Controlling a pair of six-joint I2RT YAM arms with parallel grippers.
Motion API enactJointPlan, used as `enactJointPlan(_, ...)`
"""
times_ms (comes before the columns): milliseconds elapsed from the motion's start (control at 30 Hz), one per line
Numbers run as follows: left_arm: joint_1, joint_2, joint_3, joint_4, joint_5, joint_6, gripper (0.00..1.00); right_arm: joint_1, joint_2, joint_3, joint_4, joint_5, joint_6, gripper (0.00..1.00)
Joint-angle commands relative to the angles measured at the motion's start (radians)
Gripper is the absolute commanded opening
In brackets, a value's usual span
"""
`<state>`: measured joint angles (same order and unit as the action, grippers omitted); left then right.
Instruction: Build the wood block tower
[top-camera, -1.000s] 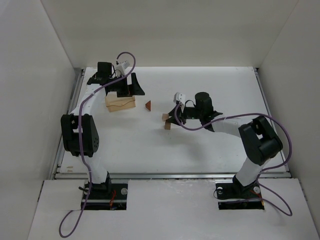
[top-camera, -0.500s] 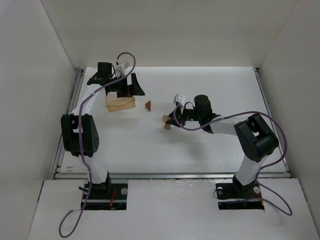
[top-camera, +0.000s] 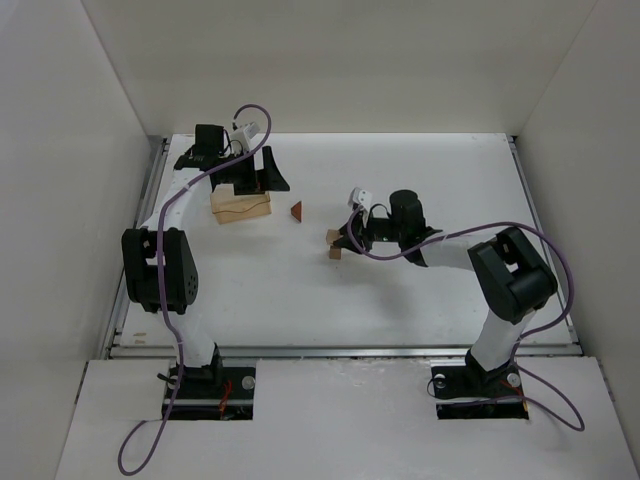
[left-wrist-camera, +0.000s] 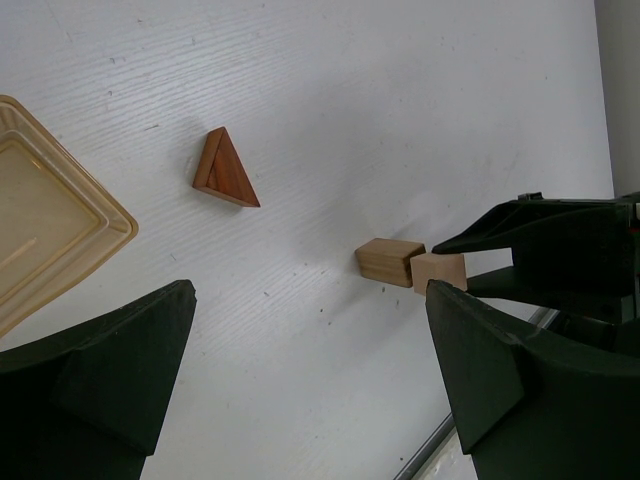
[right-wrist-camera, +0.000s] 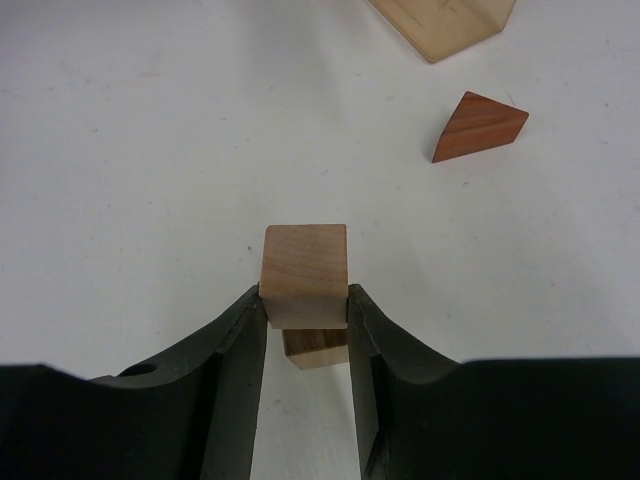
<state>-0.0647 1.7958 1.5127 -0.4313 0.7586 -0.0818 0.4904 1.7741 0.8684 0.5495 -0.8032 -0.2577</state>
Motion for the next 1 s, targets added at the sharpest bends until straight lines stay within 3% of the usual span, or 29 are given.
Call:
enactJointPlan(0, 0.000, -0.058, -0.008, 0.012, 0.016, 0.019, 1.00, -0.006, -0.002, -0.005, 0.047, -0.008, 0.006, 0.00)
enactJointPlan(967, 0.000, -0.058, -0.017, 0.003, 0.016, 0.019, 1.00, -0.015, 0.007, 0.007, 0.007, -0.007, -0.040, 0.00)
